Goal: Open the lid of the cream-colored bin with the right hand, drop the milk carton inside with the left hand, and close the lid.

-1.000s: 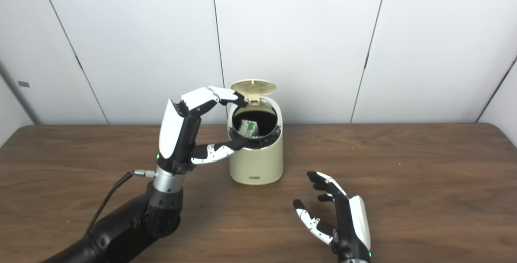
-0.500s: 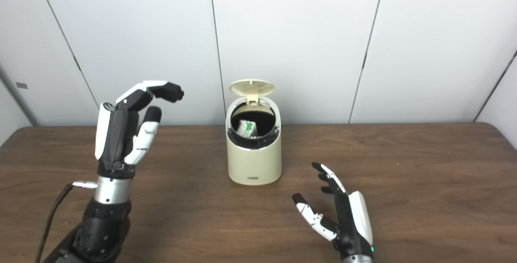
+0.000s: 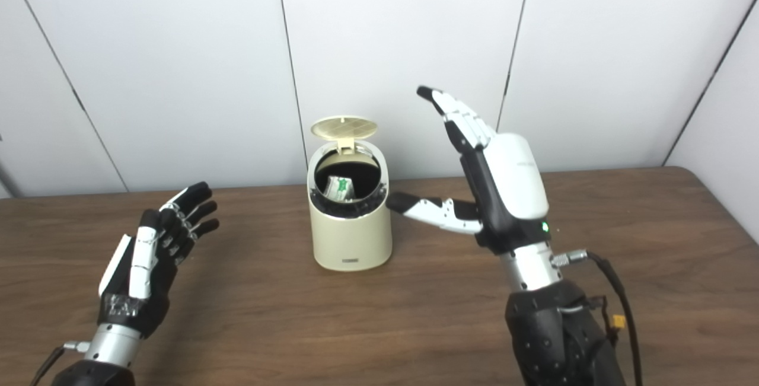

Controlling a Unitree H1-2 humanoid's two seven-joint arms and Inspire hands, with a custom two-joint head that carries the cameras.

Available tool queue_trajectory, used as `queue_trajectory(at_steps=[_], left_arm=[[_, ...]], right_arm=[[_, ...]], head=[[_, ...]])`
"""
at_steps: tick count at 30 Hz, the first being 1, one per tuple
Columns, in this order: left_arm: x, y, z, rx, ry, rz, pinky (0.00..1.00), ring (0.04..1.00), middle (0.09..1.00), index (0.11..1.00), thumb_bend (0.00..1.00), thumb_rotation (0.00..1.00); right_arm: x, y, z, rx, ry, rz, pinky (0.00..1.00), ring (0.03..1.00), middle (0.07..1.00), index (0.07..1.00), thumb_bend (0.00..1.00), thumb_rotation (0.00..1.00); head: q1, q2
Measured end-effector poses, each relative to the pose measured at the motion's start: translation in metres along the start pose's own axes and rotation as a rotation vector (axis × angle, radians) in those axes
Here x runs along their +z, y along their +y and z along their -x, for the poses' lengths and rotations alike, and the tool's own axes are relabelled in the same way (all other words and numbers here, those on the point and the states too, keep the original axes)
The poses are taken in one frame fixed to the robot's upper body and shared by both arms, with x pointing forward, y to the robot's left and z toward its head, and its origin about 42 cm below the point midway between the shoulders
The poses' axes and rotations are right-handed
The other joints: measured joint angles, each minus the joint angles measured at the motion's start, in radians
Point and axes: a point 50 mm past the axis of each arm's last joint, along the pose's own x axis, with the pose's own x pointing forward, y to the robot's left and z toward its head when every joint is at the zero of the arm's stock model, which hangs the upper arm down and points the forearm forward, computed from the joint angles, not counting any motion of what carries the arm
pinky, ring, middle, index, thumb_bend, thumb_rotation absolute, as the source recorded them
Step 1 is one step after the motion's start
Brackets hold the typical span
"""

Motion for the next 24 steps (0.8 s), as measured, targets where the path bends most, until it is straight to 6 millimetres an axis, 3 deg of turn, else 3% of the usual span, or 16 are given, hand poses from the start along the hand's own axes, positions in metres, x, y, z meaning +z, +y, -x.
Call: queue_trajectory(at_steps=[3,9,14,24], left_arm=[[-0.012,-0.01,0.011,-0.035,0.039,0.032,0.94,0.933,0.943,0.942,0.71,1.0],[-0.032,-0.01,0.019,-0.04,0.108,0.064,0.96,0.946,0.951,0.941,0.73,0.97],[-0.057,-0.031,0.036,-0.026,0.206,0.151,0.97,0.956,0.952,0.953,0.73,0.99],[-0.061,-0.035,0.037,-0.006,0.17,0.139,0.97,0.949,0.938,0.938,0.73,0.98]], right_arm=[[0.006,-0.011,-0.021,0.044,-0.02,0.035,0.79,0.893,0.881,0.873,0.82,0.94],[0.013,-0.025,-0.051,0.149,-0.045,0.075,0.78,0.917,0.896,0.892,0.84,0.89],[0.018,-0.035,-0.08,0.21,-0.092,0.13,0.78,0.917,0.896,0.882,0.88,0.87],[0.015,-0.01,-0.112,0.413,-0.047,0.134,0.78,0.928,0.885,0.886,0.93,0.86]], head=[[-0.003,0.0],[-0.012,-0.005],[-0.006,-0.005],[-0.002,0.0]])
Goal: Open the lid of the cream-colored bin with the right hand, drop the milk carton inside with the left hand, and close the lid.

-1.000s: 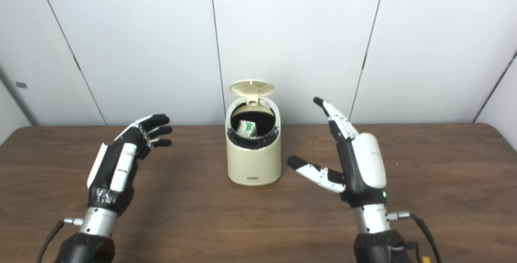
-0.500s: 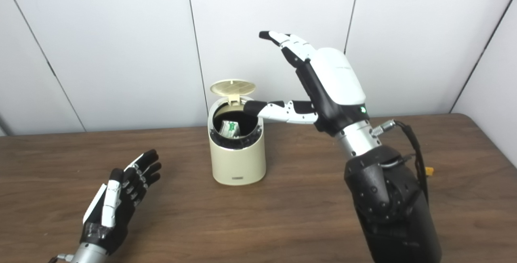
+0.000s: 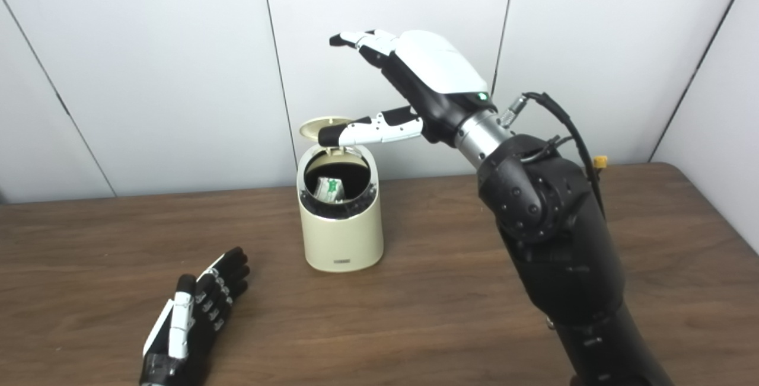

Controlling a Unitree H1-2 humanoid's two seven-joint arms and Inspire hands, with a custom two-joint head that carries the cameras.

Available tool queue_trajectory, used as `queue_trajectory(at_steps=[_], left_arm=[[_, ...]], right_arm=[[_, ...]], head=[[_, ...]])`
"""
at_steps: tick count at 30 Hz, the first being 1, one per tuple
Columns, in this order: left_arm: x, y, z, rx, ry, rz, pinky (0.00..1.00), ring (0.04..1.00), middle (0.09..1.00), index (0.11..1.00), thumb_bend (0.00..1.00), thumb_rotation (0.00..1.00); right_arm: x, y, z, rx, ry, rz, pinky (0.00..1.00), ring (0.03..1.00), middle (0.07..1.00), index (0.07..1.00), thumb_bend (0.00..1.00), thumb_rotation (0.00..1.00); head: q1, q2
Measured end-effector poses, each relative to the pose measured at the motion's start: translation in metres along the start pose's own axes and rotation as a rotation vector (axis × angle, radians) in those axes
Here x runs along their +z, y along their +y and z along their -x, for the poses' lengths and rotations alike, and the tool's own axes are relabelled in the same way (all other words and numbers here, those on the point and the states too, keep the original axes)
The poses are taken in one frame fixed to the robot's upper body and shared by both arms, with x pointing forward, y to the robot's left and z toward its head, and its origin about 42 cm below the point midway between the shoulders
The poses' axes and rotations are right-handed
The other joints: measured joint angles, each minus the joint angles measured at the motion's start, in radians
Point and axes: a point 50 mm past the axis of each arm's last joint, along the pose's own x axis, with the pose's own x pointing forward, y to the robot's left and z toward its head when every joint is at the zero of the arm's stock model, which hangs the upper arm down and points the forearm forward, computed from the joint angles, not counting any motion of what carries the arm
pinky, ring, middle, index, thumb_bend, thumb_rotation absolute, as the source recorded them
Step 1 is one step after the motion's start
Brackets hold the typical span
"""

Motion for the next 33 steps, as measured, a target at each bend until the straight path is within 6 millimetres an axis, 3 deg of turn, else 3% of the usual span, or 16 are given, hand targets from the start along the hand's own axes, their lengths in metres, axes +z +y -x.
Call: queue_trajectory(at_steps=[6,17,23,28,33], left_arm=[[0.0,-0.001,0.0,0.013,-0.003,-0.002,0.95,0.937,0.932,0.929,0.72,0.97],[0.0,-0.004,0.001,0.026,-0.007,-0.001,0.95,0.933,0.926,0.924,0.73,0.95],[0.001,-0.003,0.001,0.03,0.0,0.007,0.94,0.93,0.919,0.915,0.72,0.94],[0.002,-0.004,0.001,0.038,0.005,0.022,0.96,0.934,0.924,0.921,0.71,0.94],[0.002,-0.004,0.001,0.041,0.007,0.029,0.97,0.933,0.922,0.918,0.71,0.94]], right_arm=[[-0.002,0.007,-0.019,0.075,0.012,0.029,0.79,0.914,0.877,0.865,0.92,0.82],[-0.012,0.027,-0.028,0.181,0.03,0.055,0.78,0.904,0.869,0.85,0.91,0.85],[-0.015,0.033,-0.025,0.184,0.034,0.038,0.79,0.906,0.872,0.841,0.9,0.8],[-0.017,0.049,-0.016,0.211,0.023,0.021,0.81,0.89,0.852,0.836,0.88,0.82],[-0.017,0.06,-0.011,0.241,0.012,0.026,0.88,0.908,0.86,0.847,0.86,0.81]], head=[[0.009,0.006],[0.028,0.012],[0.031,0.006],[0.034,0.008],[0.035,0.003]])
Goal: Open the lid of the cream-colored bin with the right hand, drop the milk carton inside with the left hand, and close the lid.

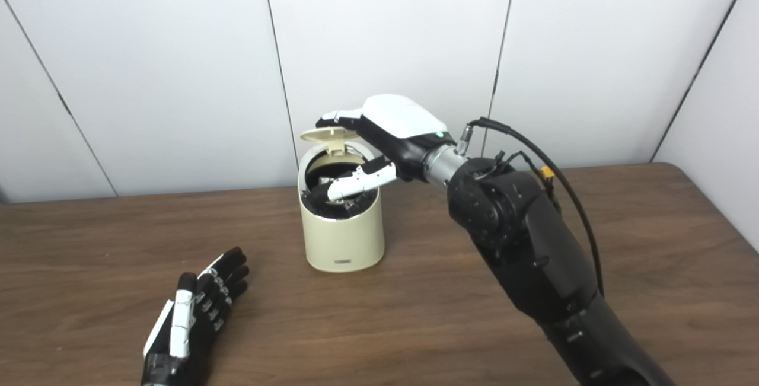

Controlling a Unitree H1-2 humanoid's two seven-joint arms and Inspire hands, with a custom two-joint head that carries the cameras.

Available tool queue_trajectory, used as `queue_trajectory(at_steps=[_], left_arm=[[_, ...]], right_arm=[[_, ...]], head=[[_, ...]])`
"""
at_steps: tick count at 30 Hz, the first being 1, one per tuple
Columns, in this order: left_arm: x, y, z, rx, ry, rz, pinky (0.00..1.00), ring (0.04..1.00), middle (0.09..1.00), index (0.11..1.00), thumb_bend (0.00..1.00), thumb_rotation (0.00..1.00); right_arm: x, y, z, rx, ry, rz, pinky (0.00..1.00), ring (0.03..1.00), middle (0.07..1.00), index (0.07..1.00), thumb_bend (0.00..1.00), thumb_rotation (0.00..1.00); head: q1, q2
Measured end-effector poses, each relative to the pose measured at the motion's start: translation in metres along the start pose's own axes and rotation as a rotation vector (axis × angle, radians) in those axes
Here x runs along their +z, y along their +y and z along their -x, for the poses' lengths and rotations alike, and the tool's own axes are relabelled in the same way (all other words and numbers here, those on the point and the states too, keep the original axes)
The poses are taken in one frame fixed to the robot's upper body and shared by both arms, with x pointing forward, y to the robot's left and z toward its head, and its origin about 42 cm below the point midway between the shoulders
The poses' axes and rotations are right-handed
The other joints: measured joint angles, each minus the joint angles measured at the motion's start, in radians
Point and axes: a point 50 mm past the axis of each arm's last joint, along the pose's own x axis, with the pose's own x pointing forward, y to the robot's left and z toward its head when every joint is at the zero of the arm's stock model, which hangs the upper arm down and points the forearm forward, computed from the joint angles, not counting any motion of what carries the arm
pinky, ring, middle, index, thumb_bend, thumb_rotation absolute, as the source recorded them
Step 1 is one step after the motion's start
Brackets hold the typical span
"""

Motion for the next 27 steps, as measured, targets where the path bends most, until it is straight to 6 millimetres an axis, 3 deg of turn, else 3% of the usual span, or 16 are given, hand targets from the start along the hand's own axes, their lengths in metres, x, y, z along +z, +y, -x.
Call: queue_trajectory(at_steps=[12,27], left_arm=[[0.001,-0.003,-0.001,0.008,0.012,0.036,0.98,0.926,0.92,0.922,0.71,0.94],[0.003,-0.01,-0.002,0.006,0.028,0.057,0.94,0.914,0.908,0.907,0.72,0.92]], right_arm=[[-0.003,0.024,0.01,0.056,-0.004,-0.011,0.88,0.924,0.876,0.856,0.86,0.8],[-0.004,0.037,0.02,0.113,0.008,-0.008,0.86,0.912,0.852,0.839,0.84,0.73]], head=[[0.011,0.005],[0.015,0.025]])
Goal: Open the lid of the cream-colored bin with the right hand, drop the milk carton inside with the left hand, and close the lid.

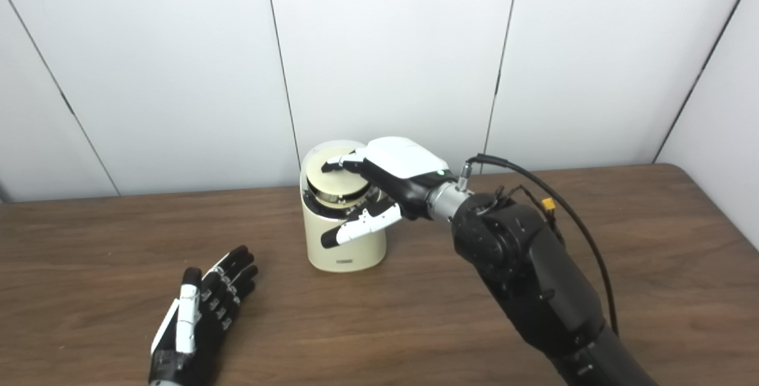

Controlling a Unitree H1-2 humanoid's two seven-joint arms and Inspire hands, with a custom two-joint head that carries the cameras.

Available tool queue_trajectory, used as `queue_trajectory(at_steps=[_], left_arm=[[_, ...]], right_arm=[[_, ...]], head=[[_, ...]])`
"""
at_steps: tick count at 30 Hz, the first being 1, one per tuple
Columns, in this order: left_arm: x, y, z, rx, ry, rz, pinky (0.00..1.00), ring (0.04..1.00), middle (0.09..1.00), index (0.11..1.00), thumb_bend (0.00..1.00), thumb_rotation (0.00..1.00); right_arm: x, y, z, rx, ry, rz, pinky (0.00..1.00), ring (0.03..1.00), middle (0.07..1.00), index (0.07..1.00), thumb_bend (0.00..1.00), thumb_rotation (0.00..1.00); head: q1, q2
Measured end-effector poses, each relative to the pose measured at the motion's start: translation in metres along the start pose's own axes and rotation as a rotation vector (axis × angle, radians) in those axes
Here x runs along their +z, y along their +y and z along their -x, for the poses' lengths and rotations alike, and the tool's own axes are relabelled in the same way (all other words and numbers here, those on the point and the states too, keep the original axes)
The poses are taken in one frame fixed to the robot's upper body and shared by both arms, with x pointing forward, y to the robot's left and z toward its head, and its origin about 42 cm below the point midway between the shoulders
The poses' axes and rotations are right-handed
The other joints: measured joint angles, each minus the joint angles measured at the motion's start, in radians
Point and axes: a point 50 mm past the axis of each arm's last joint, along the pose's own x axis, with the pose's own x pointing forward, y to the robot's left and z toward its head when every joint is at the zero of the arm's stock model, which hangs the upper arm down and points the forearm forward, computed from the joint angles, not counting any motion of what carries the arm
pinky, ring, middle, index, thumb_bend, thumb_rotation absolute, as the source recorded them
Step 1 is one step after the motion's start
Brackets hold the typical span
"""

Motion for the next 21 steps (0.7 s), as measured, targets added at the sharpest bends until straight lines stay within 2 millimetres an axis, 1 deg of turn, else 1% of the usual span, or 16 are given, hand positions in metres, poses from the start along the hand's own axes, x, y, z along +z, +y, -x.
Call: queue_trajectory(at_steps=[2,10,12,17,21], left_arm=[[0.0,-0.001,0.0,0.006,0.001,0.002,0.93,0.912,0.905,0.901,0.72,0.91],[0.001,-0.006,0.001,0.009,0.014,0.01,0.91,0.909,0.912,0.908,0.72,0.92],[0.001,-0.006,0.001,0.009,0.015,0.008,0.9,0.899,0.91,0.907,0.72,0.93],[0.002,-0.007,0.001,0.011,0.017,-0.004,0.87,0.896,0.91,0.905,0.71,0.93],[0.001,-0.01,0.0,0.009,0.016,-0.001,0.88,0.893,0.907,0.9,0.71,0.93]], right_arm=[[0.0,0.001,0.001,-0.003,-0.003,0.001,0.85,0.908,0.851,0.835,0.84,0.73],[0.001,0.006,0.002,-0.005,-0.007,0.023,0.84,0.911,0.846,0.829,0.86,0.76],[0.002,0.007,0.002,-0.003,-0.004,0.034,0.86,0.919,0.864,0.842,0.85,0.77],[0.003,0.01,0.001,0.004,-0.002,0.044,0.86,0.911,0.86,0.832,0.86,0.77],[0.002,0.012,0.001,0.002,0.002,0.042,0.88,0.914,0.854,0.822,0.86,0.77]], head=[[0.003,0.005],[0.009,0.015],[0.011,0.02],[0.014,0.028],[0.017,0.031]])
